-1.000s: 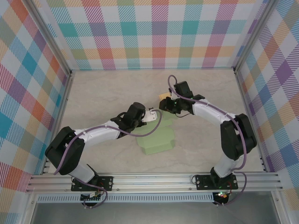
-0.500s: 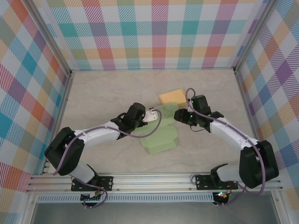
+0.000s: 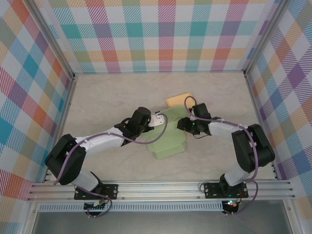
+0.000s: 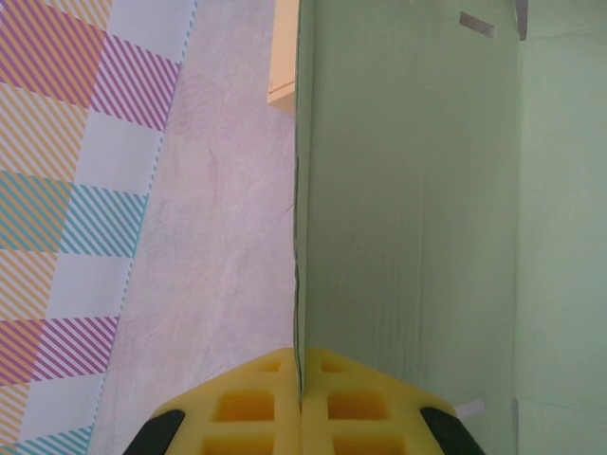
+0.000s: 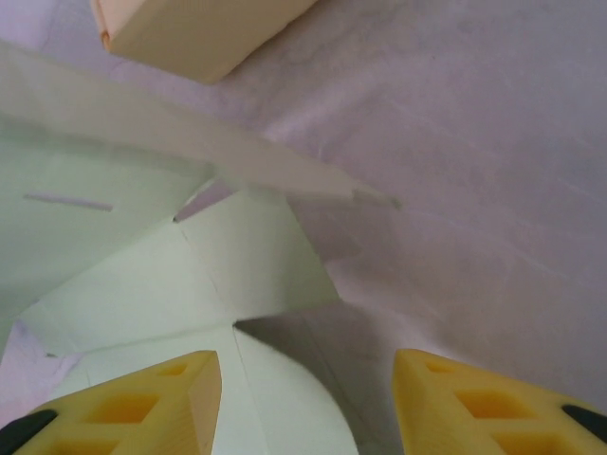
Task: Fold the paper box
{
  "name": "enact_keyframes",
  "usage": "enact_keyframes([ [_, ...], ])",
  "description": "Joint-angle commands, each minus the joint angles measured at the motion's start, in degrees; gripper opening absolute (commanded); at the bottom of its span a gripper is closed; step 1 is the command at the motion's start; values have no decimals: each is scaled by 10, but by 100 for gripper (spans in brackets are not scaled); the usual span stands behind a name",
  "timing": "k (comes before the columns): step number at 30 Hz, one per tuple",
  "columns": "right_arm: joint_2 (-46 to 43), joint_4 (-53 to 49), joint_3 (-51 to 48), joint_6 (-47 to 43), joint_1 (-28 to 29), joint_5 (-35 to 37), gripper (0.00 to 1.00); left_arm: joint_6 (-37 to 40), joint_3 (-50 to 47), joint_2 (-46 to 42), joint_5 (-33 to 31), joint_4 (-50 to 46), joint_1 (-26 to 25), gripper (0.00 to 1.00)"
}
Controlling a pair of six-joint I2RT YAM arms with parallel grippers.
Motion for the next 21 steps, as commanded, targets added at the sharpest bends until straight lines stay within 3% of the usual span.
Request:
enact_keyframes([
  [1,16,53,19,6,-1,-10,51,-12,-7,-14,-3,18,-6,0],
  [10,2,112,13,22,0,-36,40,-11,0,1,-9,17,-7,0],
  [21,-23,191,-24,68,0,-75,41,-15,12,20,-16,18,-7,0],
])
